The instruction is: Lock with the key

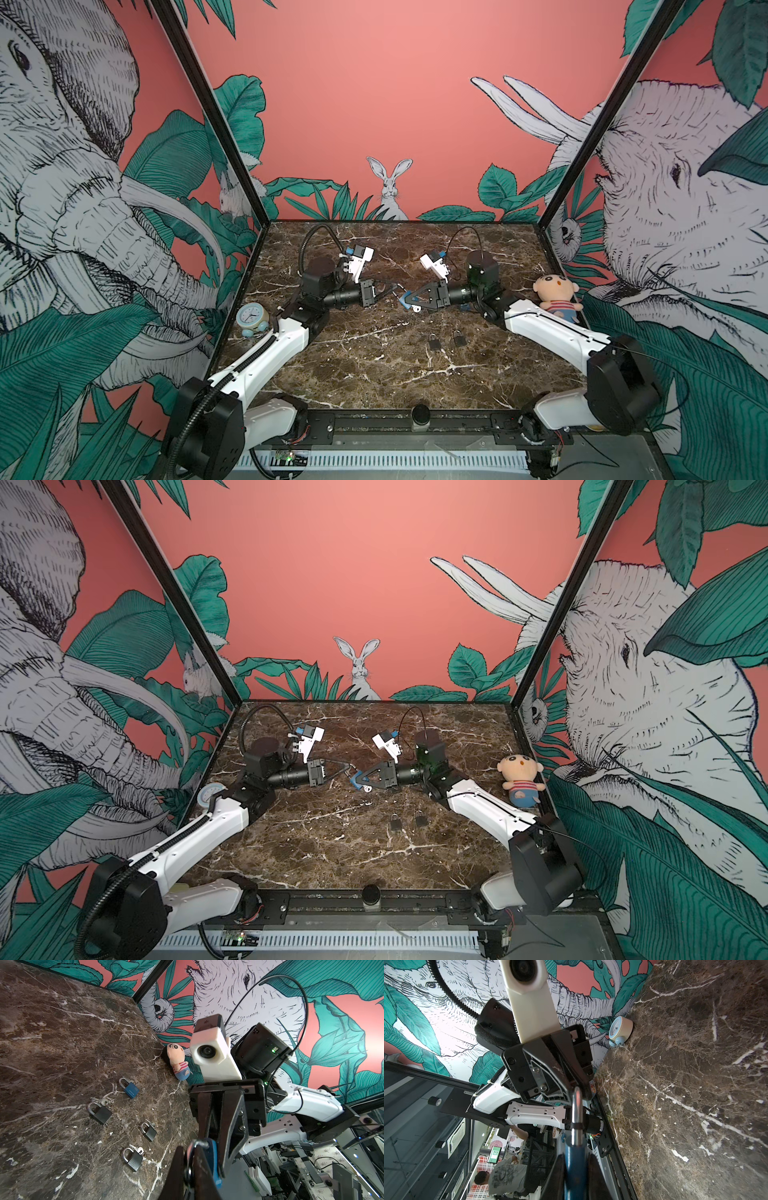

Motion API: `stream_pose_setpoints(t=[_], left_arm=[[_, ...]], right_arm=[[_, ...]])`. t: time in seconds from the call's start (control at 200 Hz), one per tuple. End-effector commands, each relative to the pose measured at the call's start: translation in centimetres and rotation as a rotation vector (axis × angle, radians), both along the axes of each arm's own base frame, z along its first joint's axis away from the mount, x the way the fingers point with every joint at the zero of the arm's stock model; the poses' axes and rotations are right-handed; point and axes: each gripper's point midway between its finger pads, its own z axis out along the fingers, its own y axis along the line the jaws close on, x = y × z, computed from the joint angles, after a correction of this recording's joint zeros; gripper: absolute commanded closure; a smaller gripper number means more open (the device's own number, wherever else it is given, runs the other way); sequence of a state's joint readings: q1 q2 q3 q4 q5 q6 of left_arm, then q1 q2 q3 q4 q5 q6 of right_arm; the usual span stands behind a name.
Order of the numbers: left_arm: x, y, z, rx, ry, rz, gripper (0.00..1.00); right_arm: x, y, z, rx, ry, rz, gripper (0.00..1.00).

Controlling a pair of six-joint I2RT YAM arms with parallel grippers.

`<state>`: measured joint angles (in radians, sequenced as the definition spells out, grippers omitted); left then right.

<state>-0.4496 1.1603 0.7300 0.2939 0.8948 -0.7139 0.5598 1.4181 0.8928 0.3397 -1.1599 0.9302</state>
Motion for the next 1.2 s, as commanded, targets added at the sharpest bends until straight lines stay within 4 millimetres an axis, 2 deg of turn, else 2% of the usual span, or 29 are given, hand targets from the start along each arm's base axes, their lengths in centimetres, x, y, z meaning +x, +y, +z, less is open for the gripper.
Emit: stream_pose_setpoints(t=[0.0, 0.195, 0.525, 0.825, 0.84, 0.875, 1.03, 1.195], left_arm=[[-2.8, -0.8, -2.4, 0.036, 0.099, -0.078, 1.00], [-4.5, -1.2, -2.6, 0.033, 0.124, -0.111, 1.00], [-7.5, -3.1, -3.0, 0.027, 0.160, -0.177, 1.00], [-8.6, -3.2, -2.9, 0.011, 0.160, -0.168, 1.00], [-9.4, -3.6, -2.8, 0.012, 0.160, -0.191, 1.00], [-9.8, -3.8, -2.8, 0.013, 0.159, -0.202, 1.00], [-9.8, -3.8, -2.9, 0.011, 0.156, -0.184, 1.00], [-8.8, -3.1, -2.8, 0.061, 0.095, -0.110, 1.00]], right_arm=[[0.7, 0.6, 4.7, 0.124, -0.222, -0.001, 1.00], [1.3, 0.8, 4.5, 0.116, -0.223, -0.018, 1.00], [2.3, 1.1, 4.3, 0.097, -0.234, -0.046, 1.00], [3.7, 1.6, 3.7, 0.085, -0.244, -0.069, 1.00], [3.7, 1.6, 3.7, 0.084, -0.243, -0.071, 1.00], [4.0, 1.6, 3.7, 0.084, -0.247, -0.076, 1.00], [4.8, 1.9, 3.6, 0.086, -0.249, -0.091, 1.00], [4.2, 1.9, 3.1, 0.101, -0.215, -0.066, 1.00]])
